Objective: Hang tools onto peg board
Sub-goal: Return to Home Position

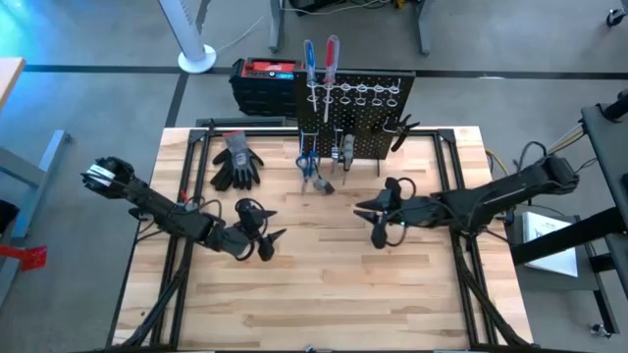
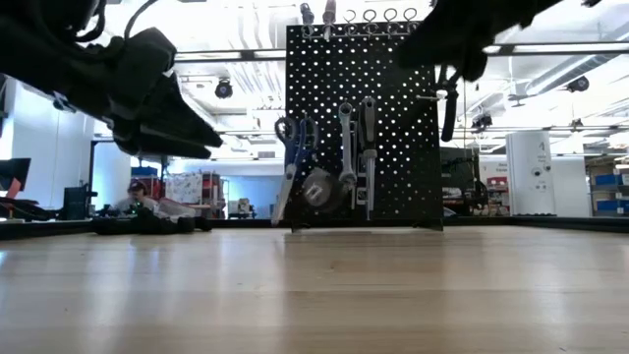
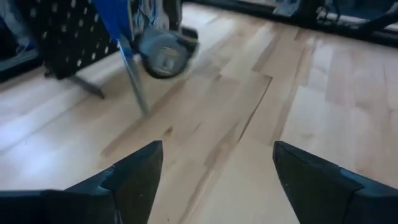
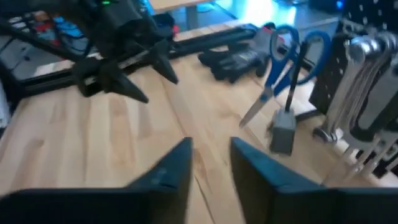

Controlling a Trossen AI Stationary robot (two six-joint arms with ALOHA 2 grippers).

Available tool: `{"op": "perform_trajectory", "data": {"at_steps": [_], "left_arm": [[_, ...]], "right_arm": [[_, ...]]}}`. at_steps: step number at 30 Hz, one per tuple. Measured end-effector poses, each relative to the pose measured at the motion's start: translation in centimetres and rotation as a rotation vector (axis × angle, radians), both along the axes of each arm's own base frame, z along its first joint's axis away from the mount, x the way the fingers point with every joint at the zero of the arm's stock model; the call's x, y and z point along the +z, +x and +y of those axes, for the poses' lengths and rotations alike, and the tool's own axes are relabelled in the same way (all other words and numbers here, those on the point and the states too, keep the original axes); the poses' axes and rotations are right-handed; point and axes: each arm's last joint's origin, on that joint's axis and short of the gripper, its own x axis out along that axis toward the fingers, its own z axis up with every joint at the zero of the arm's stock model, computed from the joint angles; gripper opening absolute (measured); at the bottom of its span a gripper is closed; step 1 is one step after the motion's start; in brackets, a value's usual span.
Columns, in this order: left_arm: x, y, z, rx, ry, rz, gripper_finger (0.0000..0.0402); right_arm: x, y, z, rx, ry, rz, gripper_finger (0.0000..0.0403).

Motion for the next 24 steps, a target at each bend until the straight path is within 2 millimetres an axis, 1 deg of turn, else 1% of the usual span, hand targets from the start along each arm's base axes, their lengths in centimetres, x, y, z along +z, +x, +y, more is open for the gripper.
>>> {"op": "perform_trajectory", "data": {"at_steps": [2, 3, 4, 9, 13, 16, 20, 22, 24], "left_arm": [[0.4, 0.2, 0.0, -0.011, 0.018, -0.025, 0.0281], [0.5, 0.3, 0.0, -0.018, 0.025, -0.035, 0.0272], [0.7, 0.4, 0.0, -0.027, 0.034, -0.045, 0.0262], [2.2, 0.9, -0.1, -0.076, 0.057, -0.088, 0.0195], [4.1, 1.7, -0.2, -0.1, 0.122, -0.098, 0.0137], [5.9, 2.5, -0.2, -0.111, 0.167, -0.103, 0.0097], [8.0, 3.5, -0.1, -0.178, 0.184, -0.088, 0.0045], [8.8, 3.7, 0.0, -0.207, 0.174, -0.093, 0.002], [9.4, 3.9, 0.2, -0.242, 0.176, -0.105, 0.0005]], "right_arm": [[0.6, -0.7, 0.3, 0.032, -0.029, -0.009, 0.004], [1.0, -1.0, 0.4, 0.05, -0.046, -0.02, 0.0021], [1.3, -1.3, 0.6, 0.063, -0.062, -0.032, 0.0011], [2.5, -2.7, 0.5, 0.04, -0.069, -0.067, 0.0007], [2.1, -3.8, 0.2, 0.018, -0.038, 0.004, 0.0002], [2.2, -4.3, 0.0, -0.043, 0.04, -0.01, 0.0001], [3.1, -4.9, 0.8, 0.054, 0.015, -0.059, 0.0001], [3.9, -5.3, 1.1, 0.089, 0.001, -0.114, 0.0001], [4.6, -6.0, 1.1, 0.109, -0.025, -0.152, 0.0001]]}}
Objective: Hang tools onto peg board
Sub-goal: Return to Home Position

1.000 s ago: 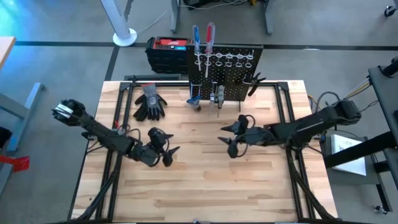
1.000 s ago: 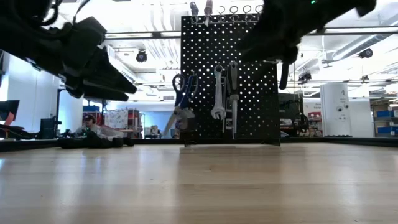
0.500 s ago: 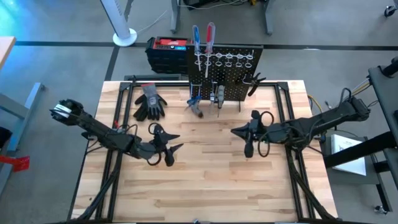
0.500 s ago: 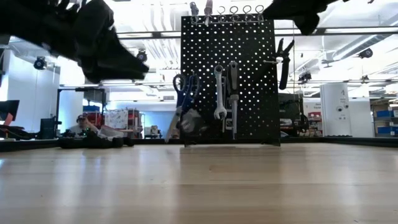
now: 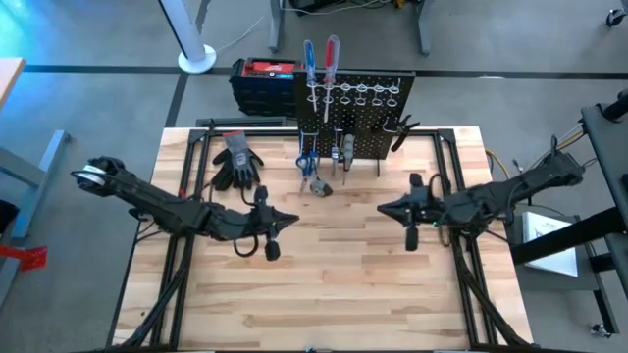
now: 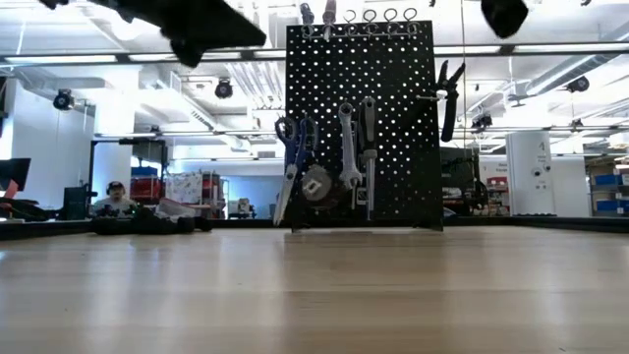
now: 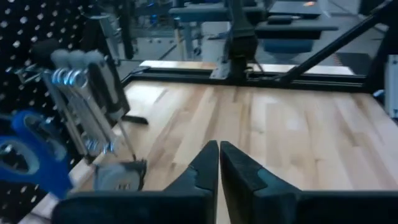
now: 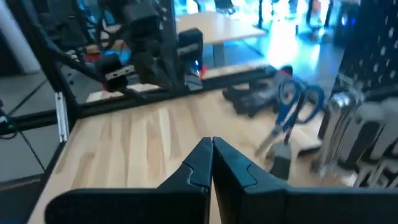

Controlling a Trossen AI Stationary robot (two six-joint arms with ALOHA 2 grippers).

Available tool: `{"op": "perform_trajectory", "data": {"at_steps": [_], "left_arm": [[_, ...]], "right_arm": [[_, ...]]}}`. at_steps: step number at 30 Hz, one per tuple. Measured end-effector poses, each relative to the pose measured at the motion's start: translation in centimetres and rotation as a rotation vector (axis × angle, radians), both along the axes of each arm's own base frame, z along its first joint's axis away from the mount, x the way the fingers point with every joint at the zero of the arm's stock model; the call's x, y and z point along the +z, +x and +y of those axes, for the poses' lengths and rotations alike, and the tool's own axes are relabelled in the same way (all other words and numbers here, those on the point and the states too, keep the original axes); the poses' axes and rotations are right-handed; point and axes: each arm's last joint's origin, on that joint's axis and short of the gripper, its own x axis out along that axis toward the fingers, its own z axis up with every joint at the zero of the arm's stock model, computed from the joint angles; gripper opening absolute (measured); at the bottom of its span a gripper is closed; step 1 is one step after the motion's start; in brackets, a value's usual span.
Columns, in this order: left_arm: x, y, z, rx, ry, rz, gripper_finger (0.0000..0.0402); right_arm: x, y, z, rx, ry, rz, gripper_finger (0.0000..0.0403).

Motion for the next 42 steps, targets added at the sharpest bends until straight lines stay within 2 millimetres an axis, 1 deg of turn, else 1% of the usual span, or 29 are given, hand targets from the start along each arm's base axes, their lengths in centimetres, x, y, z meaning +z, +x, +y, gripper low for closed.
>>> {"op": "perform_trajectory", "data": {"at_steps": [2, 5, 9, 14, 19, 23, 28, 32, 35, 39, 42], "left_arm": [[0.3, 0.0, 0.4, -0.022, 0.005, -0.001, 0.0006], [0.8, -0.1, 1.3, -0.046, -0.013, -0.015, 0.0005], [0.6, -0.4, 2.8, -0.069, -0.031, -0.016, 0.0001], [-0.2, -1.3, 4.2, -0.055, -0.052, -0.058, 0.0], [-2.2, -2.7, 4.4, -0.106, -0.091, -0.167, 0.0], [-3.7, -3.8, 4.7, -0.1, -0.1, -0.195, 0.0], [-4.4, -4.3, 5.4, -0.067, -0.109, -0.196, 0.0], [-4.8, -4.6, 6.4, -0.068, -0.1, -0.216, 0.0], [-5.5, -5.2, 7.4, -0.092, -0.098, -0.269, 0.0], [-6.5, -6.3, 9.0, -0.095, -0.137, -0.317, 0.0], [-7.1, -7.0, 9.7, -0.085, -0.147, -0.323, 0.0]], "right_arm": [[0.5, -0.7, 0.0, 0.016, -0.013, -0.026, 0.0], [1.3, -2.2, -0.7, 0.021, -0.029, -0.055, 0.0], [1.8, -4.4, -1.6, 0.035, -0.05, -0.067, 0.0], [1.1, -6.5, -2.6, 0.061, -0.093, -0.106, 0.0], [-0.5, -8.2, -3.3, 0.07, -0.138, -0.17, 0.0], [-2.4, -8.7, -3.4, 0.114, -0.124, -0.267, 0.0], [-4.8, -8.6, -3.3, 0.119, -0.108, -0.376, 0.0], [-6.5, -8.4, -3.4, 0.088, -0.13, -0.356, 0.0], [-7.3, -8.3, -3.8, 0.045, -0.14, -0.34, 0.0], [-7.6, -8.6, -4.3, 0.009, -0.119, -0.328, 0.0], [-7.9, -9.1, -4.6, 0.001, -0.111, -0.296, 0.0]]}}
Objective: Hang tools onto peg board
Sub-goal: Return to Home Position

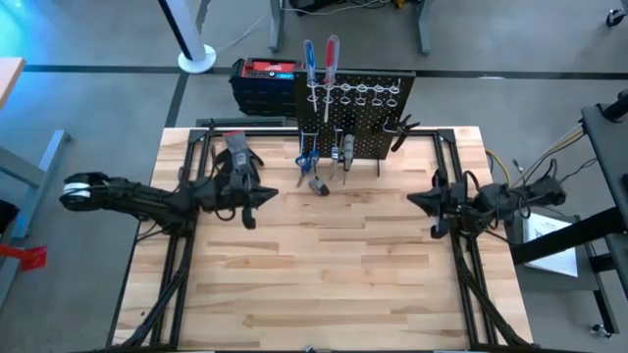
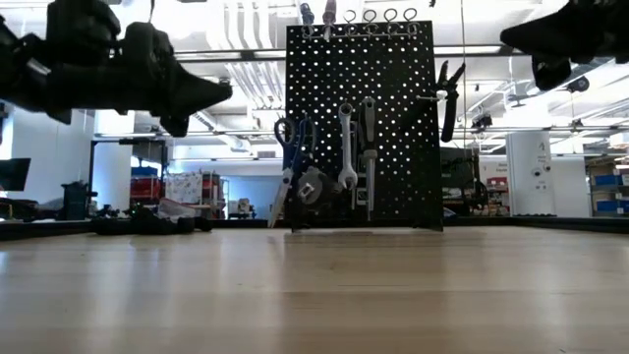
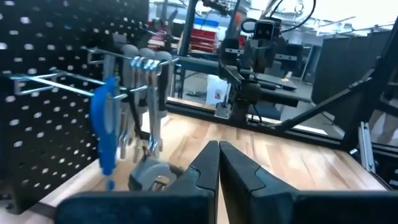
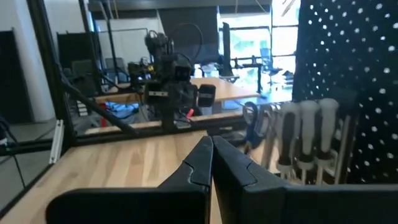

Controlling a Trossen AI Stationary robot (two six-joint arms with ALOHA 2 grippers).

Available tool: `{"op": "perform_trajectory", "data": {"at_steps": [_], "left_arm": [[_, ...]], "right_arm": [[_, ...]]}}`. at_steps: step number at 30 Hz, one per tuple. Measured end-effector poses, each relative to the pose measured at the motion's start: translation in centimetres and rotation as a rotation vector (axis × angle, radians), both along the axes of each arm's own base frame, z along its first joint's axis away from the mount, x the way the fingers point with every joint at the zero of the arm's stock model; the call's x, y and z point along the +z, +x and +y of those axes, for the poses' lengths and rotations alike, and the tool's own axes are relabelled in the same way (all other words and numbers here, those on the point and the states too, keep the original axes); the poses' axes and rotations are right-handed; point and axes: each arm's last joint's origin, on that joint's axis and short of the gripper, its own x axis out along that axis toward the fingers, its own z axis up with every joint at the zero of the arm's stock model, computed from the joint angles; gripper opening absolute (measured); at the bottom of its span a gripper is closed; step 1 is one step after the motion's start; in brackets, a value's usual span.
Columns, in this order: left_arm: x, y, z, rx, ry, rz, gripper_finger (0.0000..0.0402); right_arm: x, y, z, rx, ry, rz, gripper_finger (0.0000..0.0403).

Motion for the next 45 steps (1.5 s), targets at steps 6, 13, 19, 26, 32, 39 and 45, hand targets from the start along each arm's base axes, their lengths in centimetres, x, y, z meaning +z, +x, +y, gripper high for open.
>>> {"op": "perform_trajectory", "data": {"at_steps": [6, 13, 19, 26, 32, 39, 45], "left_arm": [[-0.3, -1.1, 0.9, 0.027, -0.019, -0.027, 0.0], [-0.2, -1.9, 1.4, -0.015, -0.09, 0.003, 0.0], [0.4, -3.0, 1.1, -0.015, -0.107, 0.011, 0.0], [0.2, -4.7, 0.4, -0.021, -0.097, 0.003, 0.0], [-1.0, -5.7, 0.0, 0.024, -0.109, 0.031, 0.0], [-1.6, -5.9, -0.6, 0.01, -0.109, 0.088, 0.0], [-1.0, -6.0, -1.6, -0.051, -0.065, 0.041, 0.0]], "right_arm": [[0.3, -1.1, -0.4, 0.001, 0.031, 0.006, 0.0], [0.6, -1.3, -0.4, 0.019, 0.048, 0.005, 0.0], [0.6, -1.3, -0.4, 0.021, 0.069, 0.004, 0.0], [-0.6, -0.6, -0.2, 0.029, 0.094, 0.011, 0.0], [-1.6, -0.3, -0.1, 0.031, 0.116, 0.023, 0.0], [-3.2, 0.3, 0.1, 0.036, 0.132, 0.01, 0.0], [-4.3, 0.6, 0.3, 0.063, 0.167, -0.016, 0.0]]}}
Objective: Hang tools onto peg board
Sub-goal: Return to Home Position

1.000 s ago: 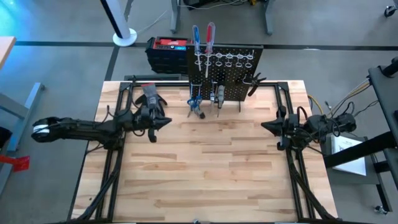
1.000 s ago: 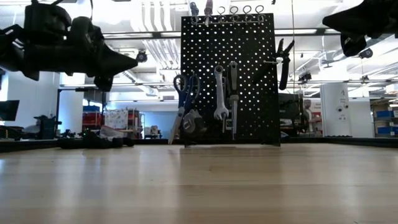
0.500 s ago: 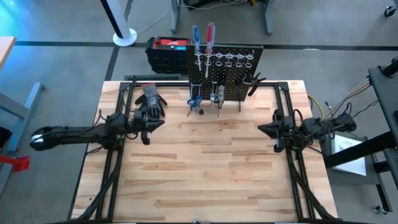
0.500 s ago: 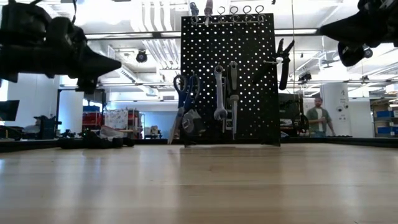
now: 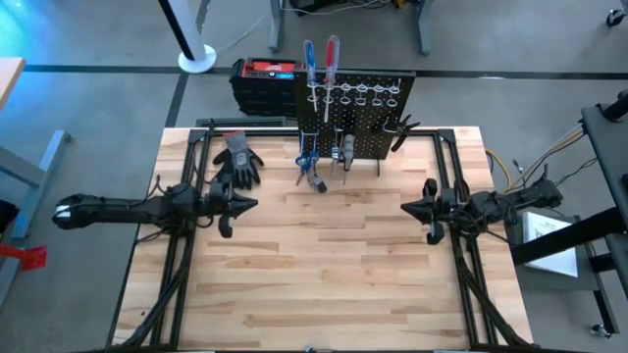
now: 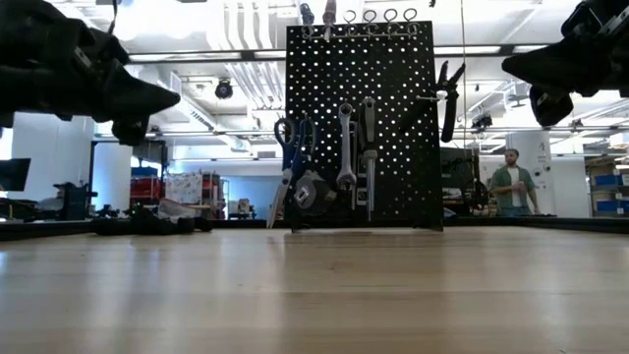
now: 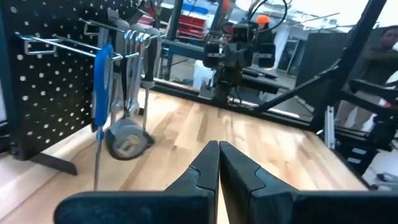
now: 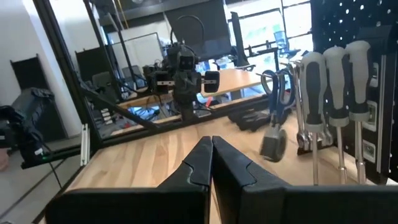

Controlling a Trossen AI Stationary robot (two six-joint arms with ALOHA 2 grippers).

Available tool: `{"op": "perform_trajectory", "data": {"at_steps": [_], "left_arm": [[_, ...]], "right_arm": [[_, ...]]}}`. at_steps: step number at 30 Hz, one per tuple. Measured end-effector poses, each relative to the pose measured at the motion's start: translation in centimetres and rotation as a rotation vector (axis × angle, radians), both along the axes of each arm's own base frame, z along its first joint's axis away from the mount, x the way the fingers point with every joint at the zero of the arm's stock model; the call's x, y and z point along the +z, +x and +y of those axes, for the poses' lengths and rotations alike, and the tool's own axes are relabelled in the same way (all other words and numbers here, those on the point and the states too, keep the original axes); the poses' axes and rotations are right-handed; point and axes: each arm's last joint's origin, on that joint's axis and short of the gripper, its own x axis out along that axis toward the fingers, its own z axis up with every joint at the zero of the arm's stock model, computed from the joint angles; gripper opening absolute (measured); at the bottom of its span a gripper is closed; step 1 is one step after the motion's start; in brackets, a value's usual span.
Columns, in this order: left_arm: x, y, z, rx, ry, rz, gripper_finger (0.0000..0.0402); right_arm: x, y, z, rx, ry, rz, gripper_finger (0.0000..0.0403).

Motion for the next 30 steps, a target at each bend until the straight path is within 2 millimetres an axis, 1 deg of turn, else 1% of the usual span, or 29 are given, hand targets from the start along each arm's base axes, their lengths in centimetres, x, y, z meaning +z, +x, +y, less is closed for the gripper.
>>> {"op": "perform_trajectory", "data": {"at_steps": [3, 8, 13, 15, 21, 26, 30], "left_arm": [[0.1, -0.4, -0.1, 0.012, 0.017, 0.012, 0.0], [0.3, -1.4, -0.2, 0.034, 0.021, 0.033, 0.0], [0.8, -2.6, -0.3, 0.034, 0.011, -0.043, 0.0], [1.0, -2.7, -0.3, 0.029, 0.008, -0.051, 0.0], [0.3, -2.5, -0.3, 0.005, -0.006, -0.016, 0.0], [0.2, -2.5, -0.4, -0.011, 0.001, -0.019, 0.0], [0.2, -2.5, -0.5, -0.017, 0.004, -0.018, 0.0]], "right_arm": [[0.2, 0.0, 0.0, 0.001, 0.005, -0.008, 0.0], [1.3, -0.3, -0.1, 0.0, -0.002, -0.022, 0.0], [1.9, -0.5, -0.2, -0.001, -0.014, -0.002, 0.0], [1.8, -0.5, -0.2, -0.001, -0.013, 0.003, 0.0], [1.6, -0.4, -0.2, -0.009, 0.005, 0.015, 0.0], [1.4, -0.5, -0.1, 0.015, -0.024, 0.034, 0.0], [1.5, -0.5, -0.1, 0.023, -0.025, 0.014, 0.0]]}}
